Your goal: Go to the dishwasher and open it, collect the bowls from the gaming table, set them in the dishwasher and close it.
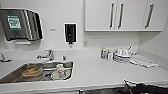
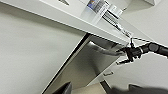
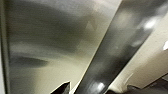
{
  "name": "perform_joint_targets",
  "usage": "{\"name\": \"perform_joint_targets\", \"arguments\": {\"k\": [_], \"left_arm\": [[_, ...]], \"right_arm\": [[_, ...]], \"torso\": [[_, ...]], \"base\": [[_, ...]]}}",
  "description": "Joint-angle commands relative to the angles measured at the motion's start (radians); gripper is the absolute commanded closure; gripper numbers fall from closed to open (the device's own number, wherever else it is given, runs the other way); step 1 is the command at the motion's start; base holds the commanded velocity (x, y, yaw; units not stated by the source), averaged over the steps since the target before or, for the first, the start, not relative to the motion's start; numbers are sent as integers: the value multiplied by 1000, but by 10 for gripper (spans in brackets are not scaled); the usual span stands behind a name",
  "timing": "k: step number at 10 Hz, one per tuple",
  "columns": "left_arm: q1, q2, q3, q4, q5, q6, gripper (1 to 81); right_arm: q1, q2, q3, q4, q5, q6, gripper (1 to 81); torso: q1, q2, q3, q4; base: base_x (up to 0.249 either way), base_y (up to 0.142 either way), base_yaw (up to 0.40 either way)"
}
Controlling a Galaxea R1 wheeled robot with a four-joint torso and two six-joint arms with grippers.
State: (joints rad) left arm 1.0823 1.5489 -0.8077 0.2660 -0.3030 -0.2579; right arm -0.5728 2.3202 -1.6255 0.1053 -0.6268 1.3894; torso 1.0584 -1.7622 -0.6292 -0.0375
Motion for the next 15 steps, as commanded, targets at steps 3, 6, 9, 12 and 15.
{"name": "perform_joint_targets", "arguments": {"k": [3, 6, 9, 12, 15], "left_arm": [[-71, -38, 16, 22, 5, 5, 10], [-72, -33, 16, 22, 7, 5, 10], [-72, -35, 16, 22, 7, 6, 10], [-72, -35, 16, 22, 4, 5, 10], [-72, -38, 15, 21, 7, 5, 10]], "right_arm": [[103, -55, 21, -6, -51, 42, 10], [64, -109, 41, -58, -68, 42, 10], [64, -114, 83, -179, -143, 123, 10], [58, -109, 176, -366, -240, 280, 10], [-2, -109, 155, -400, -238, 293, 10]], "torso": [[0, 0, 0, 0], [0, 0, 0, 0], [0, 0, 0, 0], [0, 0, 0, 0], [0, 0, 0, 0]], "base": [[0, 0, 0], [0, 0, 0], [0, 0, 0], [0, 0, 0], [0, 0, 0]]}}
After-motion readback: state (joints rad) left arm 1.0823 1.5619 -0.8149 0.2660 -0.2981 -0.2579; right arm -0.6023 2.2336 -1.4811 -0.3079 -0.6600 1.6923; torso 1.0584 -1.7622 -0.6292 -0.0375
